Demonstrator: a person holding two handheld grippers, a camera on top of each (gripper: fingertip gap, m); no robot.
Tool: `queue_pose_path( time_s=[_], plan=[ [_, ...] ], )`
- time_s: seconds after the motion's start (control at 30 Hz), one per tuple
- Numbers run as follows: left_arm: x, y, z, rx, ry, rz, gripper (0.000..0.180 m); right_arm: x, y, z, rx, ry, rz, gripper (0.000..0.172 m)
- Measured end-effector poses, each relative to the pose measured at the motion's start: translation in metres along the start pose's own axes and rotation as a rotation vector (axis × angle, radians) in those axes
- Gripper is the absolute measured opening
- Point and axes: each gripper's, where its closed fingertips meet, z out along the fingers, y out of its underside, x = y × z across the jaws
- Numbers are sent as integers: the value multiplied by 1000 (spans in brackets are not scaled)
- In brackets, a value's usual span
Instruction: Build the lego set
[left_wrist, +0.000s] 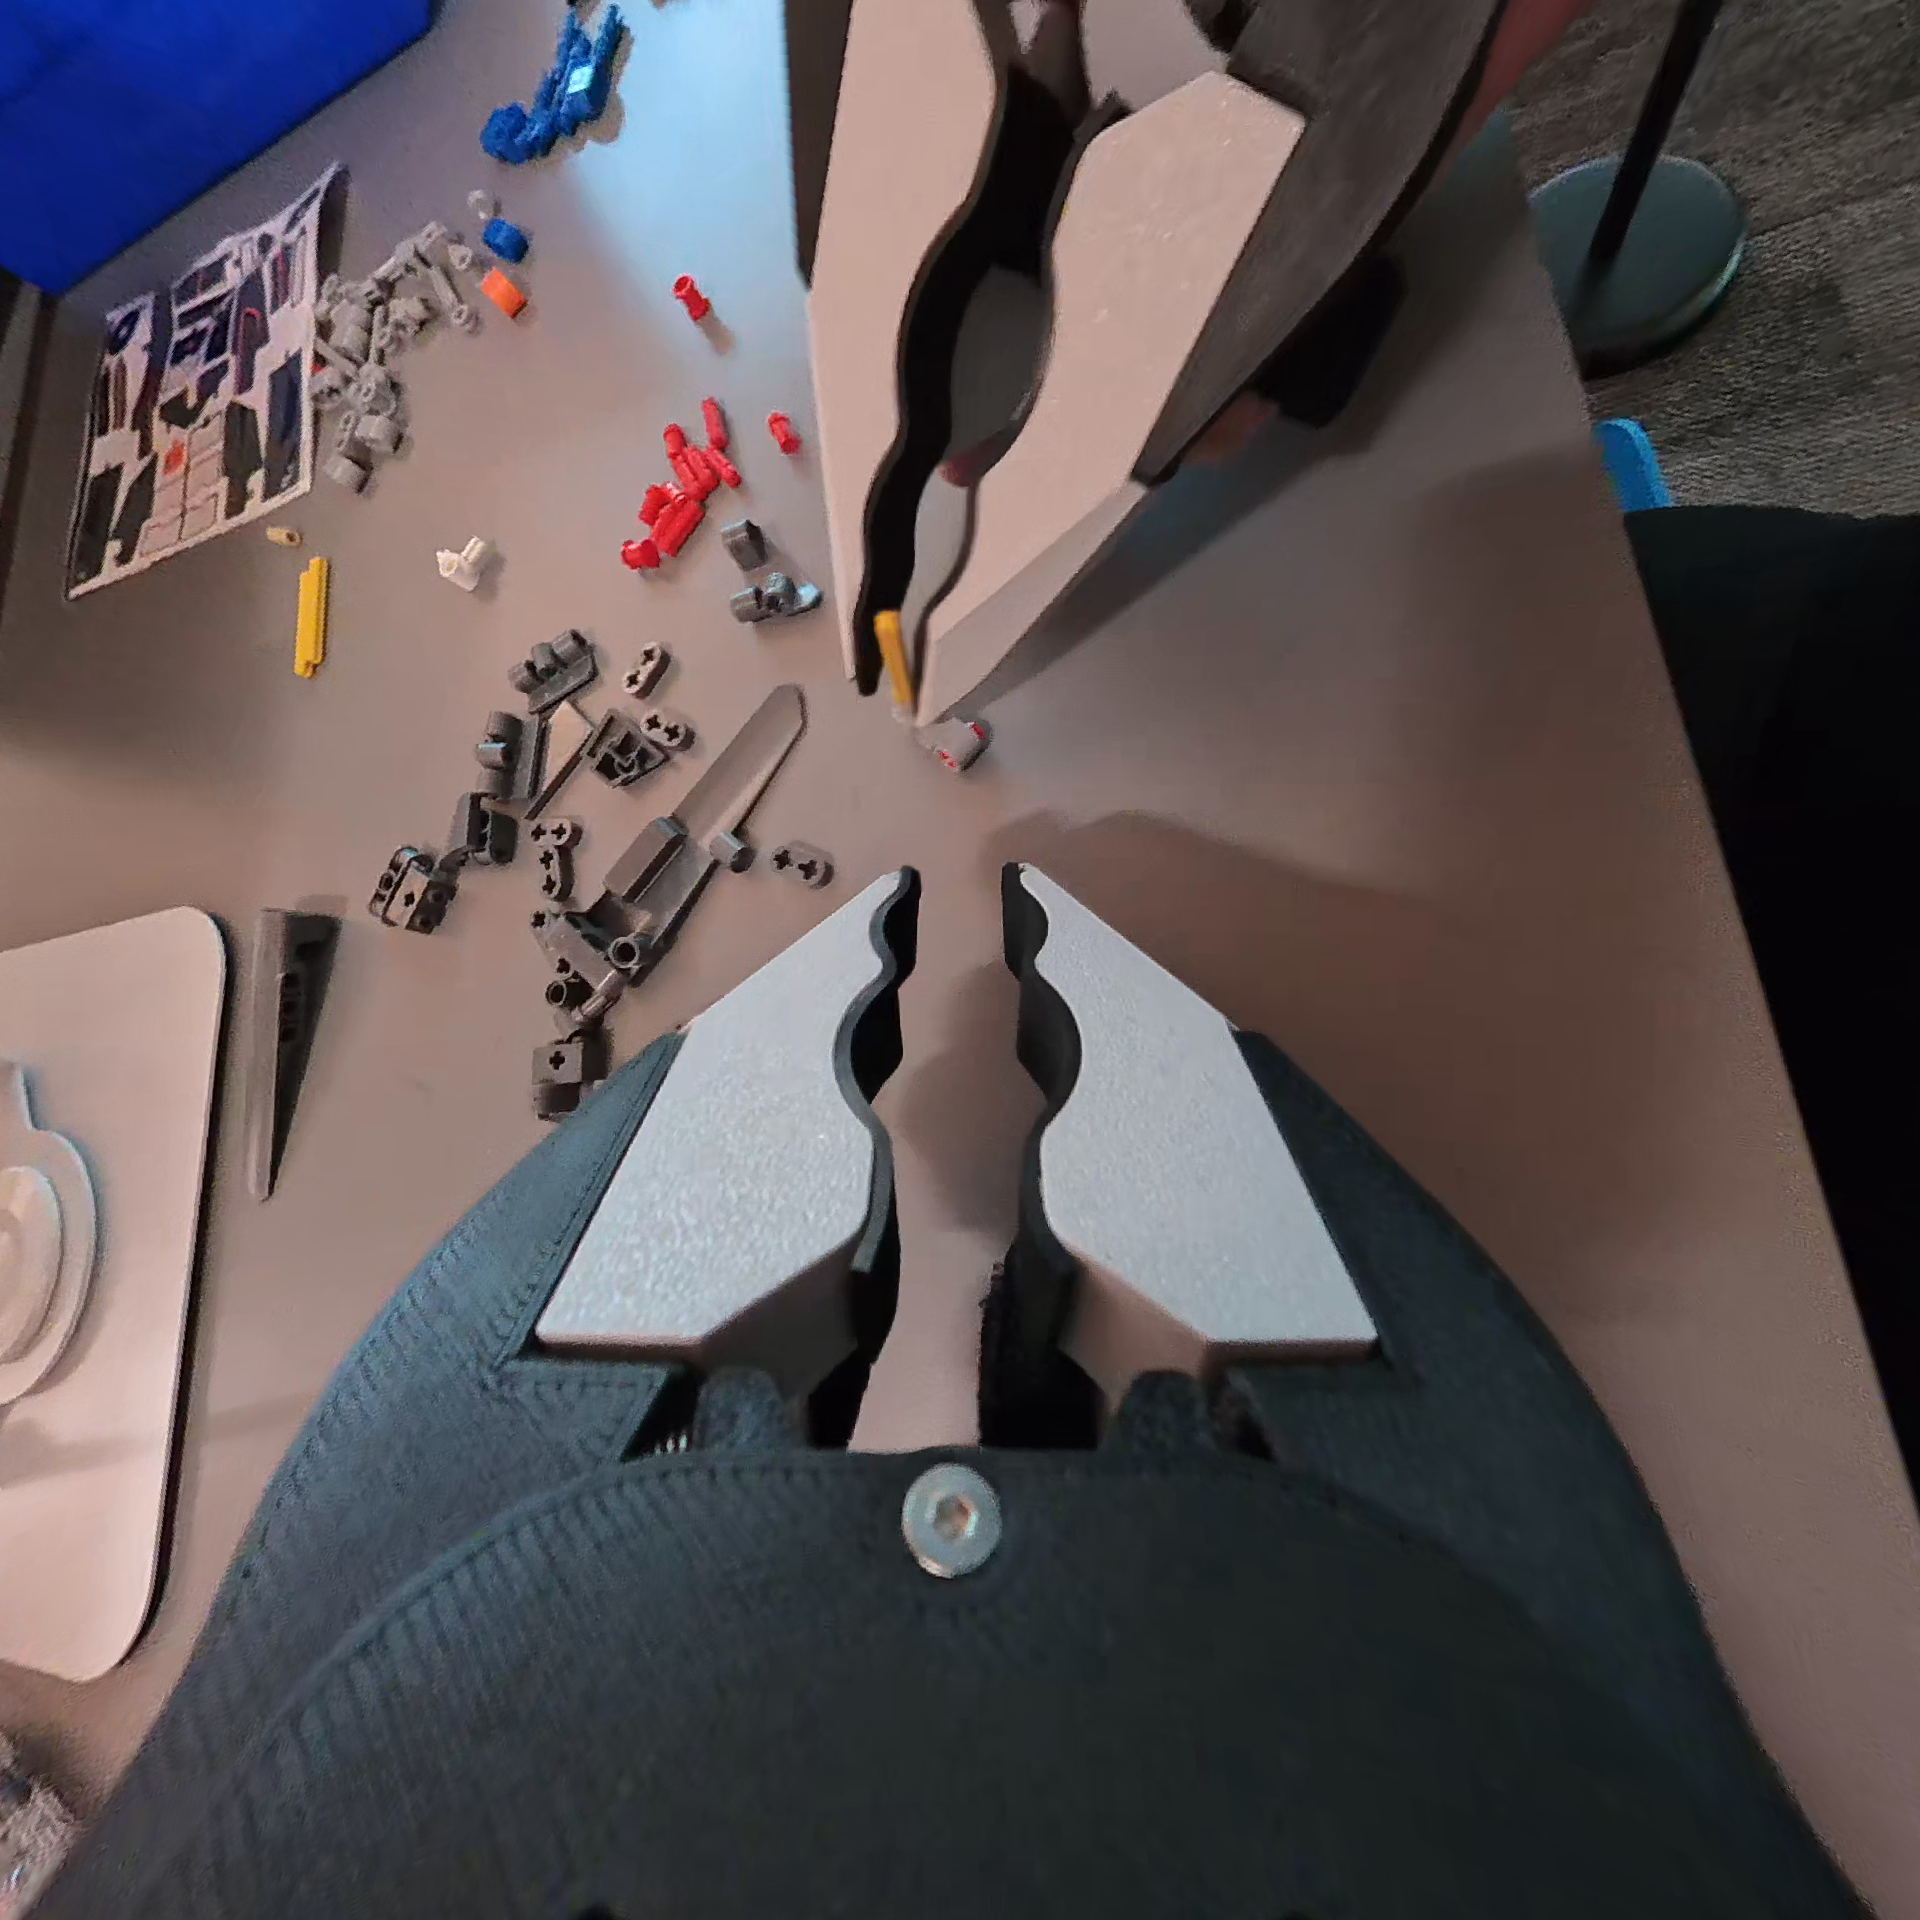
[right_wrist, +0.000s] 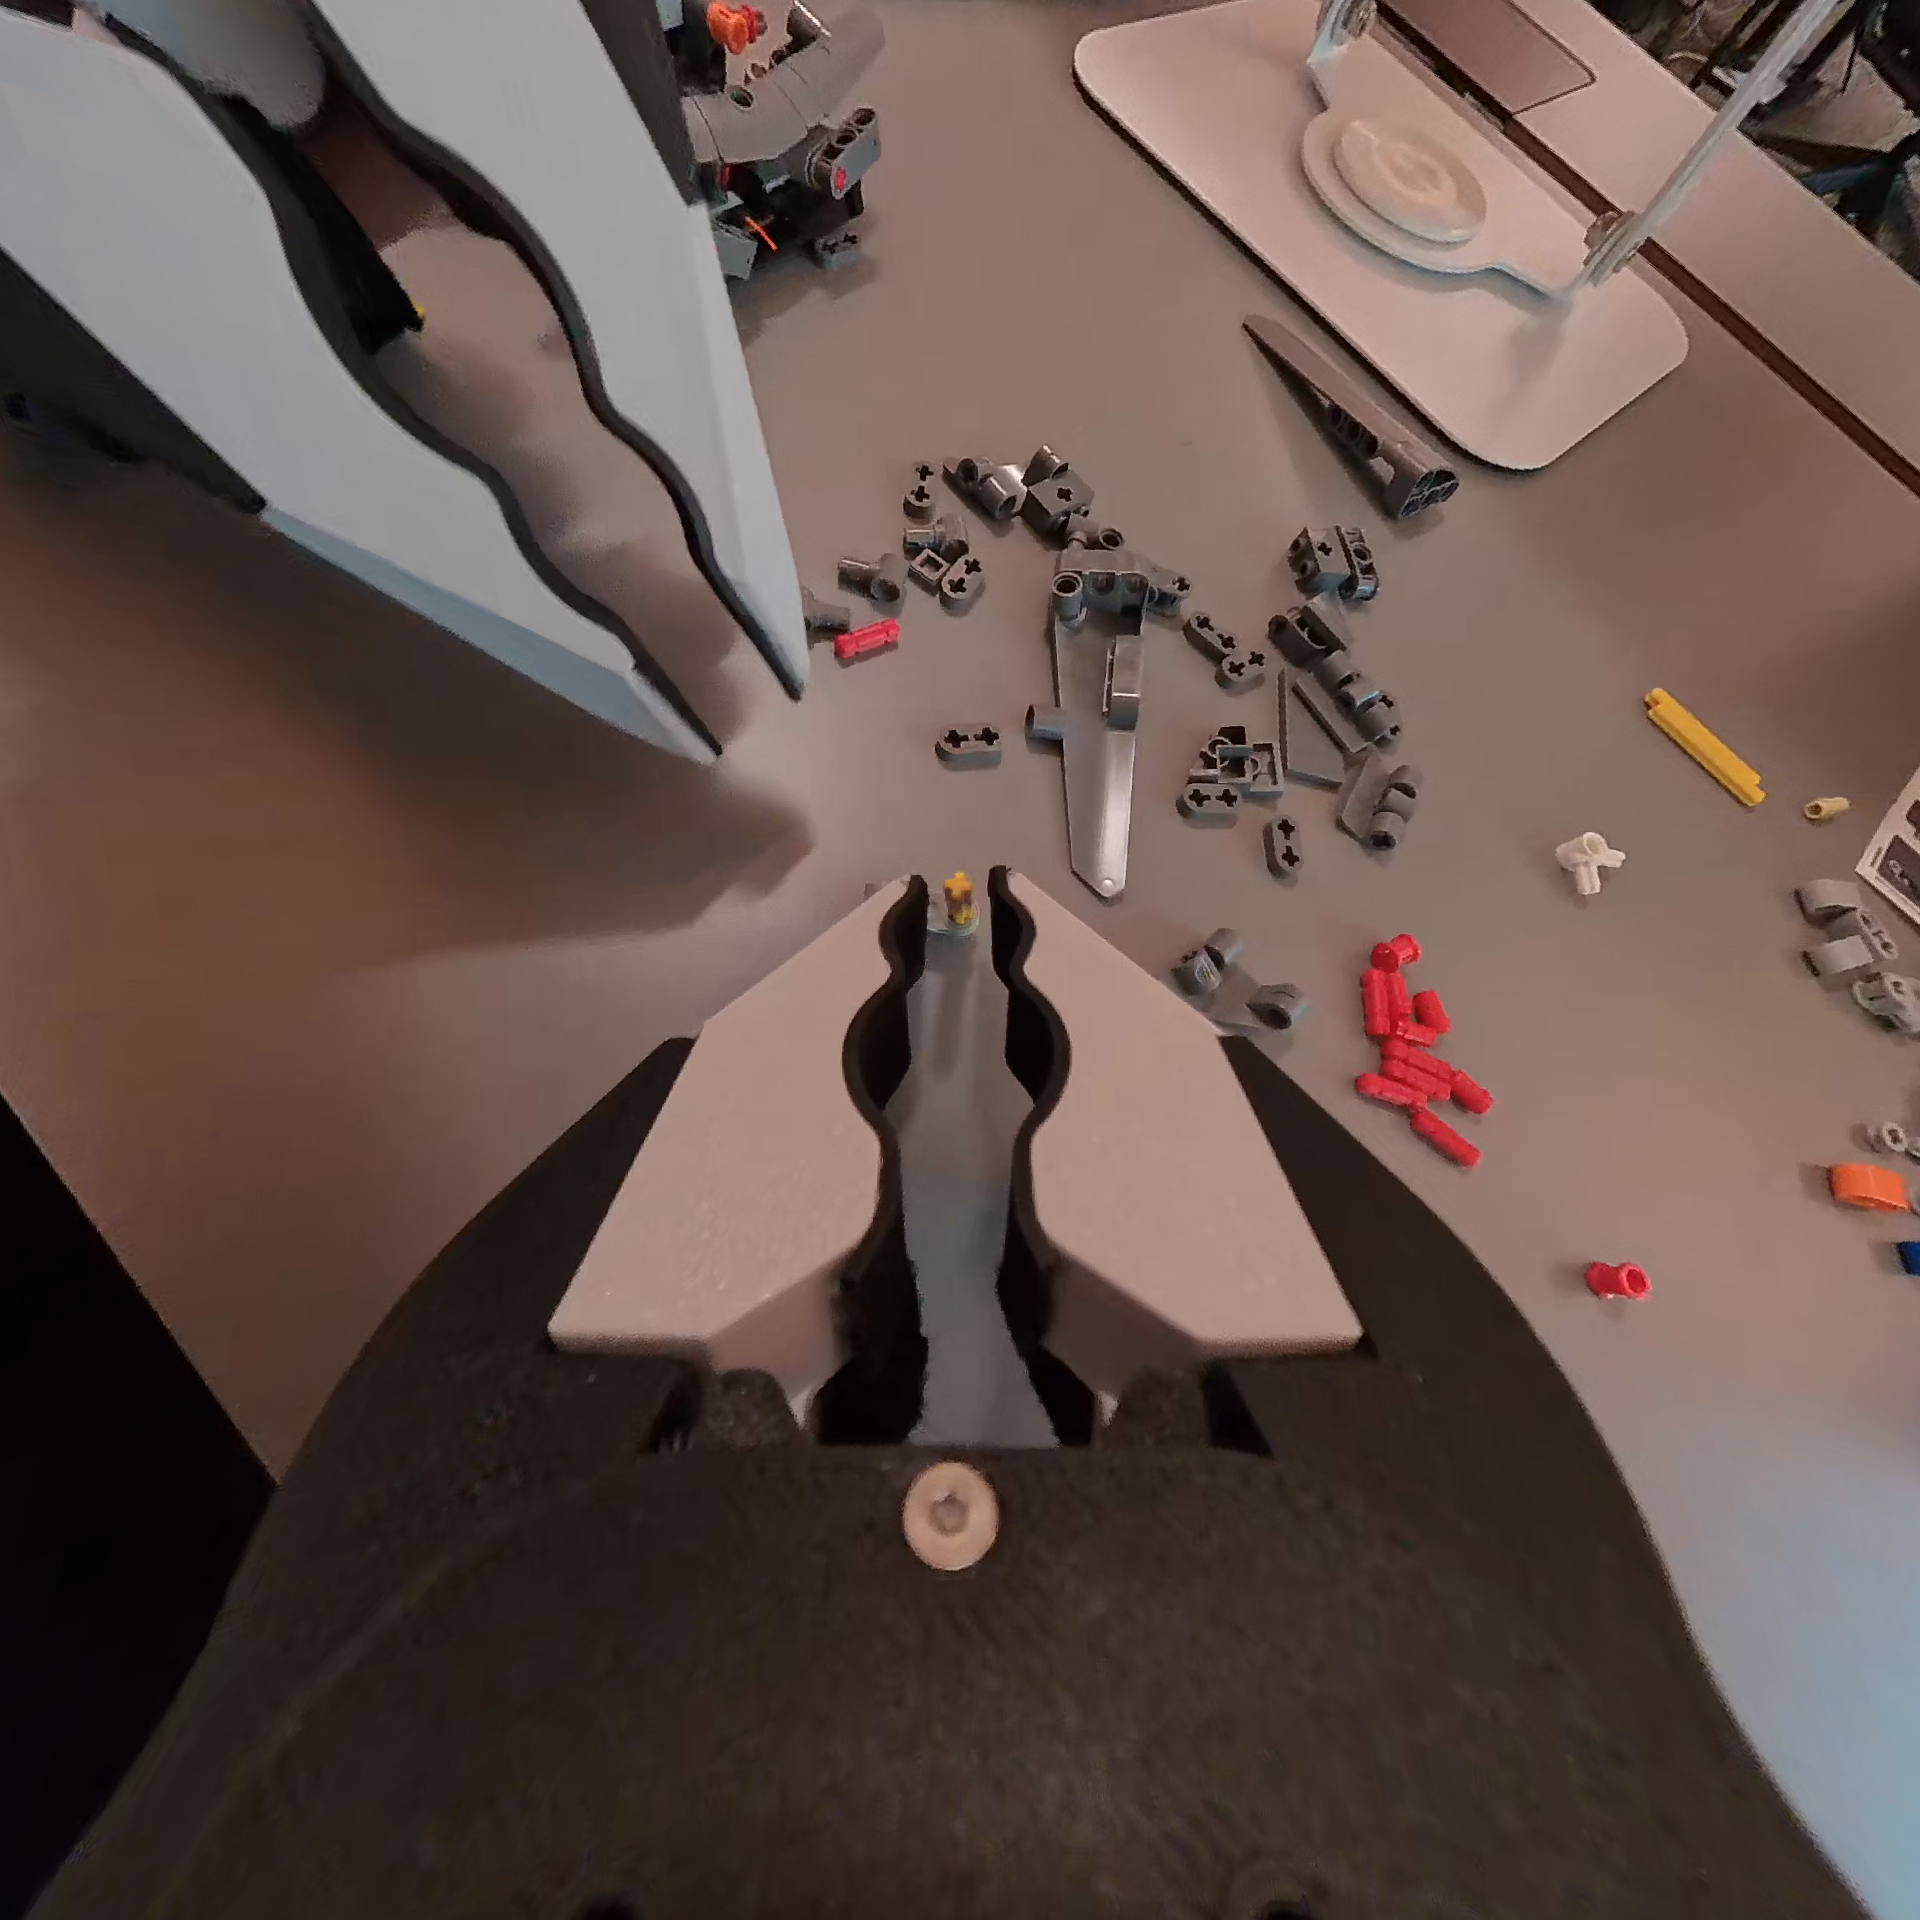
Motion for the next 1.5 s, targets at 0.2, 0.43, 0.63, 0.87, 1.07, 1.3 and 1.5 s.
queue_pose_path(
  time_s=[0.2, 0.43, 0.63, 0.87, 1.07, 1.3, 1.5],
  plan=[
    [-13, 2, 3, -23, -43, -80, 16, 2, 1, -3, 6, -25, 12, 9],
    [-7, -8, 8, -9, -34, -62, 17, 5, 8, -21, -5, -77, -10, 16],
    [-3, -21, 25, -19, -17, -81, 20, -2, 23, -17, -54, -75, -32, 11],
    [0, -15, 43, -88, -40, -107, 11, -7, 23, -13, -72, -63, -56, 1],
    [-4, -16, 44, -78, -56, -133, 6, -6, 14, -22, -3, -69, -51, 1],
    [-2, -31, 34, 27, 156, -349, 6, 5, 2, -45, 139, -117, -128, 13],
    [7, -42, 27, 118, 433, -592, 6, 3, -5, -48, 218, 26, -508, 13]
  ],
)
